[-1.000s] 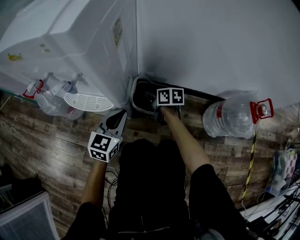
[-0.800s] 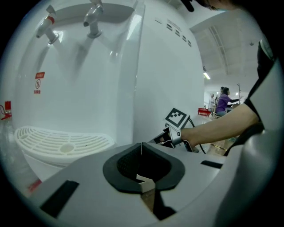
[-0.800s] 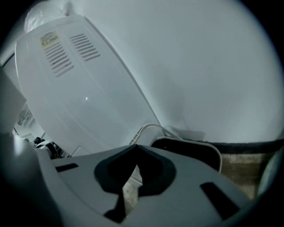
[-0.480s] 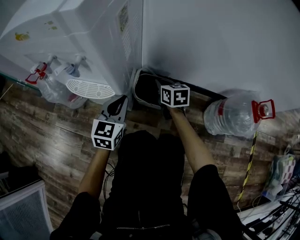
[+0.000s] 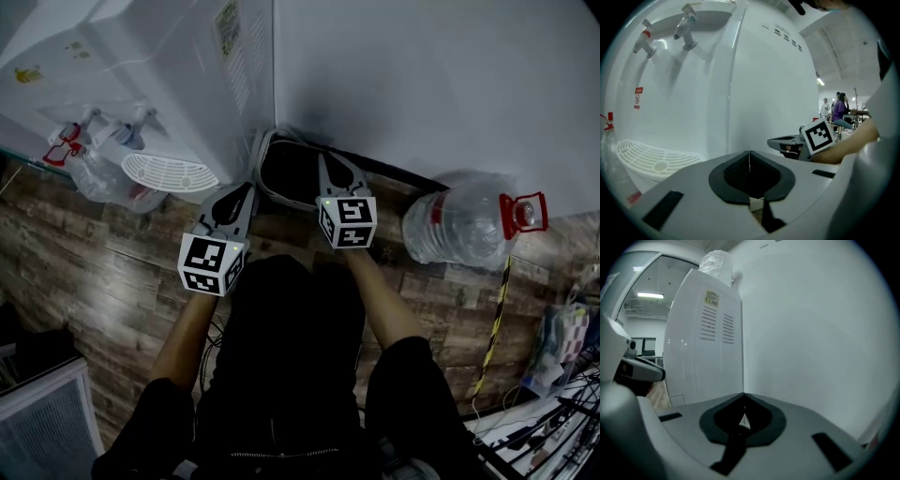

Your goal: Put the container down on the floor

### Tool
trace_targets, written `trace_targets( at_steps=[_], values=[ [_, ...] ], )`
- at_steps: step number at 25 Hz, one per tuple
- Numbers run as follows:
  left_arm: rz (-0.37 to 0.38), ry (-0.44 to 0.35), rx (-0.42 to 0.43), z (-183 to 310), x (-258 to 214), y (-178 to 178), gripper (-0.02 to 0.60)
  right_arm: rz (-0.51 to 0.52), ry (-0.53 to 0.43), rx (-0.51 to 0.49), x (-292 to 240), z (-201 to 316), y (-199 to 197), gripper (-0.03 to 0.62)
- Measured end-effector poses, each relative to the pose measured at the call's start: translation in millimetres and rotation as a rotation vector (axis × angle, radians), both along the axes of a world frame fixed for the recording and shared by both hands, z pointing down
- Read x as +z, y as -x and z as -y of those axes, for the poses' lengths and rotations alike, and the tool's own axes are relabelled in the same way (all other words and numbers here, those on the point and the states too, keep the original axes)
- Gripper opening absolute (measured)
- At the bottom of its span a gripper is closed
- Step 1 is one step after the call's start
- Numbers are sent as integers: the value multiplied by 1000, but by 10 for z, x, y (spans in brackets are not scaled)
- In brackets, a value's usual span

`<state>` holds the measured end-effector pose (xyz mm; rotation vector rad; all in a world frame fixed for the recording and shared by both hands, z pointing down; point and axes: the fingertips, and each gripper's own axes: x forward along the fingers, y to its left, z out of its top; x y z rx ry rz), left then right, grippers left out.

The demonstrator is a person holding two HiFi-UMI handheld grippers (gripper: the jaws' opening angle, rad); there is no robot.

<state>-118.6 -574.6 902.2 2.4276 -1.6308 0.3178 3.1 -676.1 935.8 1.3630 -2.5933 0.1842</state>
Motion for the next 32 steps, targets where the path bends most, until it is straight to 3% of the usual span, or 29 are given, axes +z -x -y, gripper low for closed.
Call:
trace_targets(
  at_steps=[3,10,24,32],
  values=[
    [10,-1,-1,-20,-69,-53,15,-13,-27,-5,-115,-49,-33,12],
    [59,67,26,-44,-512,-156,15,-45,76,-8,-435,-158,-82,11],
    [116,163,102,-178,-2661,-382,15,-66,262,24,-2359,-581,-157,11],
    [76,219,104,-333,-3693,-492,15,-94,315,45,-3451,-911,-291,11]
  ],
)
